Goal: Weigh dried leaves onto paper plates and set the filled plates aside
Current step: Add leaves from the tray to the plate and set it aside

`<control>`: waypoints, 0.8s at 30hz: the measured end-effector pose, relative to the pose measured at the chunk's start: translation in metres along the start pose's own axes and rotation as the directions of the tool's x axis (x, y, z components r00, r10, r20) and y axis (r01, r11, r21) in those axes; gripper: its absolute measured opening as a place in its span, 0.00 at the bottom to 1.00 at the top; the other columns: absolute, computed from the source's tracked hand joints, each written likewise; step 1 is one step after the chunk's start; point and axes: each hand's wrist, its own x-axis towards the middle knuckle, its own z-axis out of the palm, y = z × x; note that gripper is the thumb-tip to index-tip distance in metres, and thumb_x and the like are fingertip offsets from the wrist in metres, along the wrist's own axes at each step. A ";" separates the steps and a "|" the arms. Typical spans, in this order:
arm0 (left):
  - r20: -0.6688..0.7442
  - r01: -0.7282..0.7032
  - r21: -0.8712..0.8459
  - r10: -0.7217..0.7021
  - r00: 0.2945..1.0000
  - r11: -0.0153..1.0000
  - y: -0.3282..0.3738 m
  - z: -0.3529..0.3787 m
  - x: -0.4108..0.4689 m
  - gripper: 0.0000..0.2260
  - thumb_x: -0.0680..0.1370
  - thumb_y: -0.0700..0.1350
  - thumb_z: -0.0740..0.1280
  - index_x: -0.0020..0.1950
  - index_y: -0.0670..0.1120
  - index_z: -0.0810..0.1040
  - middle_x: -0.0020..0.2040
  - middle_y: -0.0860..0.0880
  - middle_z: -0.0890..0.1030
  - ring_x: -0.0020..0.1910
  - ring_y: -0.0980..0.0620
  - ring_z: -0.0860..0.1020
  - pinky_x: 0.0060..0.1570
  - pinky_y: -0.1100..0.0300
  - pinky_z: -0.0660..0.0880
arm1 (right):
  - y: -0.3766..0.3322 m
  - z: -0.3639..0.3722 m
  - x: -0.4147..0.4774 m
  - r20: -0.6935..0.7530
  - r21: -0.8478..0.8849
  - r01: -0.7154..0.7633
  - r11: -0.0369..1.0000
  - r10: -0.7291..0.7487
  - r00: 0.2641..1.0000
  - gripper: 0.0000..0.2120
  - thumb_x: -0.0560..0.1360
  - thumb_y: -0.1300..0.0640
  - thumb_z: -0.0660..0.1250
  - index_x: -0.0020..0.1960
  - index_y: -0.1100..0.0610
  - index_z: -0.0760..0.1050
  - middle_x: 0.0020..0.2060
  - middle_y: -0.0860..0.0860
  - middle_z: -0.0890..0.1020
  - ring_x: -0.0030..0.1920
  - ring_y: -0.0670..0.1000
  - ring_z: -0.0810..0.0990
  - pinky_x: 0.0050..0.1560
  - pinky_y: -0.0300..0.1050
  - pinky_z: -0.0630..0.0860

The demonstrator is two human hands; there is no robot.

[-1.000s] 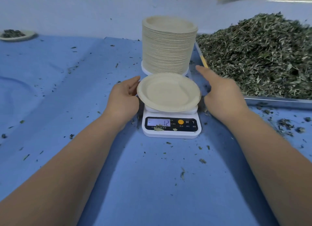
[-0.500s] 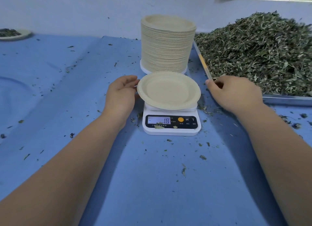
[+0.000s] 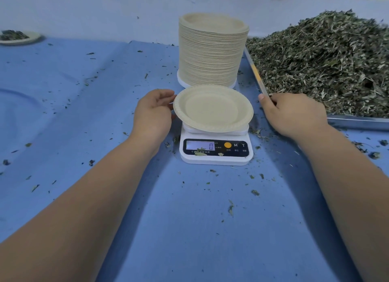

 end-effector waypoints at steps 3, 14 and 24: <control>-0.010 0.002 0.002 -0.002 1.000 1.000 0.000 0.000 0.000 0.22 0.78 0.28 0.55 0.54 0.52 0.79 0.53 0.55 0.85 0.50 0.59 0.83 0.47 0.65 0.80 | 0.000 0.000 -0.001 -0.048 0.036 -0.007 0.999 0.009 0.999 0.28 0.82 0.35 0.48 0.40 0.54 0.74 0.30 0.51 0.74 0.29 0.51 0.68 0.32 0.41 0.59; -0.006 0.004 0.019 -0.004 1.000 1.000 -0.001 0.001 -0.001 0.23 0.77 0.28 0.56 0.53 0.54 0.80 0.56 0.53 0.85 0.53 0.57 0.83 0.47 0.66 0.79 | -0.001 0.002 0.001 -0.022 0.054 -0.019 0.998 0.020 1.000 0.27 0.82 0.35 0.48 0.42 0.55 0.71 0.32 0.52 0.75 0.30 0.52 0.69 0.33 0.43 0.61; -0.066 -0.005 -0.115 -0.002 0.998 0.993 0.004 0.003 -0.003 0.21 0.77 0.27 0.54 0.53 0.49 0.80 0.54 0.50 0.85 0.51 0.55 0.85 0.43 0.66 0.79 | 0.006 -0.011 0.025 0.047 0.295 -0.107 0.949 0.097 0.994 0.24 0.81 0.46 0.60 0.29 0.56 0.64 0.23 0.53 0.67 0.26 0.57 0.67 0.29 0.41 0.62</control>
